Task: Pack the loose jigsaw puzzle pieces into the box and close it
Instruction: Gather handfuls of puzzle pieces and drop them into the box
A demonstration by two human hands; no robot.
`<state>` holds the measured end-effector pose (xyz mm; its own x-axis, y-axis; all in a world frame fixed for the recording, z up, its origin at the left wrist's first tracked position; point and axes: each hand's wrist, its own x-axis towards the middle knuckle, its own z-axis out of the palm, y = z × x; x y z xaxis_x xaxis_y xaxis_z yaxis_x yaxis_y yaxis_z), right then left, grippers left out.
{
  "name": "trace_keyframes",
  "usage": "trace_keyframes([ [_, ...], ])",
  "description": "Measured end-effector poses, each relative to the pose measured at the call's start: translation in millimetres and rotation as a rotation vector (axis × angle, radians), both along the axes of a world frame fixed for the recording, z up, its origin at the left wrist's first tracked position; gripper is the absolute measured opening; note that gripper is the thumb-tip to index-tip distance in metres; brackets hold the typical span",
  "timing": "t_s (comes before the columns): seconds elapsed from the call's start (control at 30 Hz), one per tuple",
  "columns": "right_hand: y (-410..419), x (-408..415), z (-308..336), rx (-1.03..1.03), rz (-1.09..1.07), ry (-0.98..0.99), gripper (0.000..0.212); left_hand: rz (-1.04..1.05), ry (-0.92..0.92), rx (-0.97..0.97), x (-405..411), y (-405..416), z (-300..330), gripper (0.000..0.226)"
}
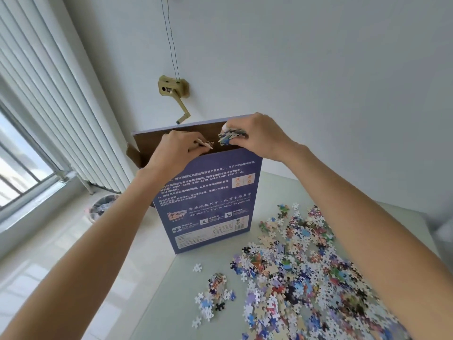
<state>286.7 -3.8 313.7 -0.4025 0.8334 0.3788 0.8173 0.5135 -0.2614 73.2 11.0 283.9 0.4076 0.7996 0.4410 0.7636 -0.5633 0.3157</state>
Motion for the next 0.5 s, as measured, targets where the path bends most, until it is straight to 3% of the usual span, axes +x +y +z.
trace_keyframes([
  [0.2, 14.3, -2.4, -11.6, -0.171, -0.088, -0.089, 0.026, 0.002, 0.090, -0.075, -0.4, 1.3, 3.0, 0.026],
  [0.5, 19.2, -6.1, -21.8, -0.144, -0.106, 0.103, 0.018, -0.017, 0.115, -0.032, 1.4, -11.7, -4.8, 0.021],
])
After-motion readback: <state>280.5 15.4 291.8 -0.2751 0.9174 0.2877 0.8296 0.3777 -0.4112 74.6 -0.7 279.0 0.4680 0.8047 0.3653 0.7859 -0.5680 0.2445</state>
